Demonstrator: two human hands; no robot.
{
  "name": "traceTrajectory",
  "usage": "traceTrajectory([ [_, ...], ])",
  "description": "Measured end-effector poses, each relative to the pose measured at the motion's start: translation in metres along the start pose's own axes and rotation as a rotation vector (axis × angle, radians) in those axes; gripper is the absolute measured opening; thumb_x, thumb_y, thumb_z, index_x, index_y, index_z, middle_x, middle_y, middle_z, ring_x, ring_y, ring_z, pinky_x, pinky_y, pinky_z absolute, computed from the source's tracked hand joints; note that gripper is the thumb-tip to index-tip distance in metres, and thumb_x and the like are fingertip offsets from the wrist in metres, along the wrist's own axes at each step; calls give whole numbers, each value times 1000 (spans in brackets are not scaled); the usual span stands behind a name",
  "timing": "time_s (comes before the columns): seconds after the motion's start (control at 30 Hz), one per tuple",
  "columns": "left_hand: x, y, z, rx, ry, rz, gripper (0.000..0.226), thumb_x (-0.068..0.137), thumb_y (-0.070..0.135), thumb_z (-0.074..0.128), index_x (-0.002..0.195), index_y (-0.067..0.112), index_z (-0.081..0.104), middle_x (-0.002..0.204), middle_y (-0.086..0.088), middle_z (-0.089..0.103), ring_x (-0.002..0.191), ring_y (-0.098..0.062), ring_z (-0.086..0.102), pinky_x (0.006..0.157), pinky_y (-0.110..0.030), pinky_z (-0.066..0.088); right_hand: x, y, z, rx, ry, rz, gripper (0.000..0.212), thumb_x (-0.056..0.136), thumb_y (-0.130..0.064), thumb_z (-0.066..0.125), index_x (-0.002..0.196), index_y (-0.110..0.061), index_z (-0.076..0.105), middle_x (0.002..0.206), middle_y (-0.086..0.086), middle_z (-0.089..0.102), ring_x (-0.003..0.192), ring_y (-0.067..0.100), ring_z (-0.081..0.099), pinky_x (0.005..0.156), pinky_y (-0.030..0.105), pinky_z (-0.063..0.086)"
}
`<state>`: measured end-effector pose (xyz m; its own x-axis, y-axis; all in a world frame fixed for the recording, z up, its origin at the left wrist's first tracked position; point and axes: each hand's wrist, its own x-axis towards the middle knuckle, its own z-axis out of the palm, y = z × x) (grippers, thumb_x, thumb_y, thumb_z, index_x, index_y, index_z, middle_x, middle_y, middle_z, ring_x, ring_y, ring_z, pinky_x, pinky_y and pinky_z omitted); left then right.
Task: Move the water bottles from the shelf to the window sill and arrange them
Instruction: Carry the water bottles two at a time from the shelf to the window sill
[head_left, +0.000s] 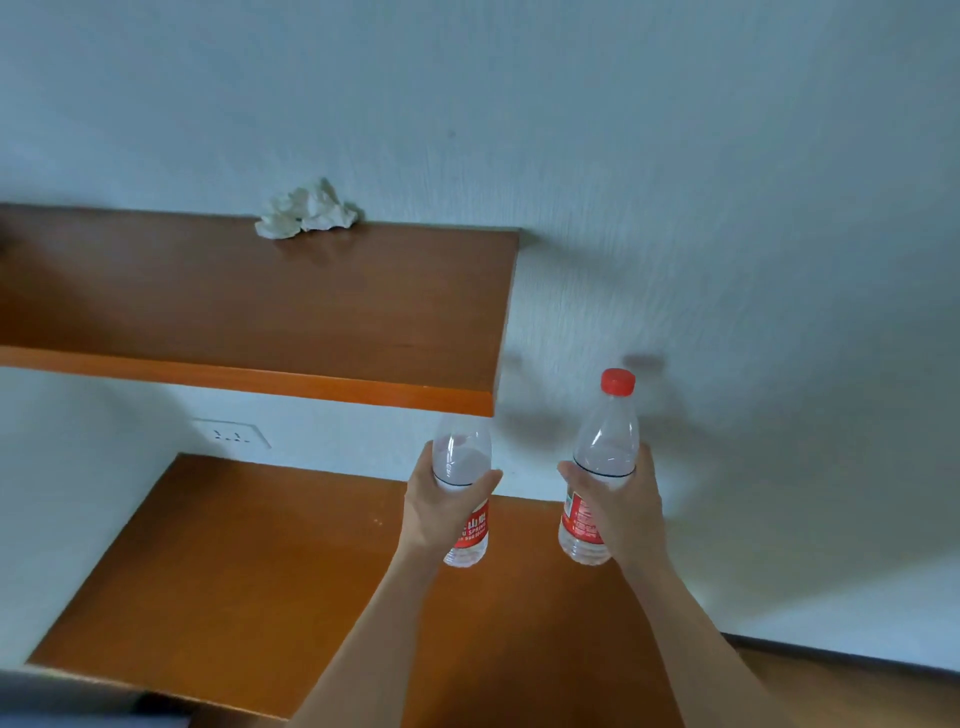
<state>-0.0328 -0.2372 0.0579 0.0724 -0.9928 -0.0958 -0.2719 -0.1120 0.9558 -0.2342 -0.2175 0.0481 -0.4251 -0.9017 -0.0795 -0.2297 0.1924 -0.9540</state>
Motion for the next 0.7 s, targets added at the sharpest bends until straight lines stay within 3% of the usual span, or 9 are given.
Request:
traceTrajectory([
  [0.1,-7,-3,-24,-28,46,5,51,74,38,82,111,40,47,103,10,60,93,-16,62,65,-15,46,-7,-3,13,8,-23,4,85,63,-61,77,131,-27,41,111,1,61,99,25,66,86,48,60],
  [0.2,-19,-8,-47,-33,98,10,58,75,37,81,120,35,46,104,11,60,94,-14,62,64,-11,45,-16,-2,31,-41,-93,-12,72,77,-36,84,133,-22,40,112,0,57,99,22,63,75,32,57],
  [0.27,-27,-17,-64,-51,142,5,58,74,37,82,120,33,48,104,10,61,95,-15,64,64,-11,46,-22,-1,44,-66,-140,-12,71,78,-25,84,133,-22,39,111,-4,52,93,17,58,66,19,45],
  [0.47,-61,-42,-107,-53,328,-21,69,65,53,79,124,31,50,107,5,64,97,-18,66,78,-26,58,-51,-5,86,-63,-370,-59,65,77,-21,84,122,-32,38,100,-17,50,88,12,57,62,16,41],
  [0.57,-89,-42,-122,-59,477,-37,59,64,52,77,114,41,48,104,8,63,95,-17,65,71,-17,52,-69,-8,103,-97,-536,-93,65,76,-27,85,122,-35,41,103,-14,54,95,17,60,65,18,45],
  [0.7,-137,-53,-139,-52,646,-96,71,64,57,77,124,31,49,107,4,63,98,-19,65,76,-24,57,-101,-15,123,-132,-724,-104,88,65,-56,80,140,-36,38,118,-12,50,107,17,56,90,36,52],
])
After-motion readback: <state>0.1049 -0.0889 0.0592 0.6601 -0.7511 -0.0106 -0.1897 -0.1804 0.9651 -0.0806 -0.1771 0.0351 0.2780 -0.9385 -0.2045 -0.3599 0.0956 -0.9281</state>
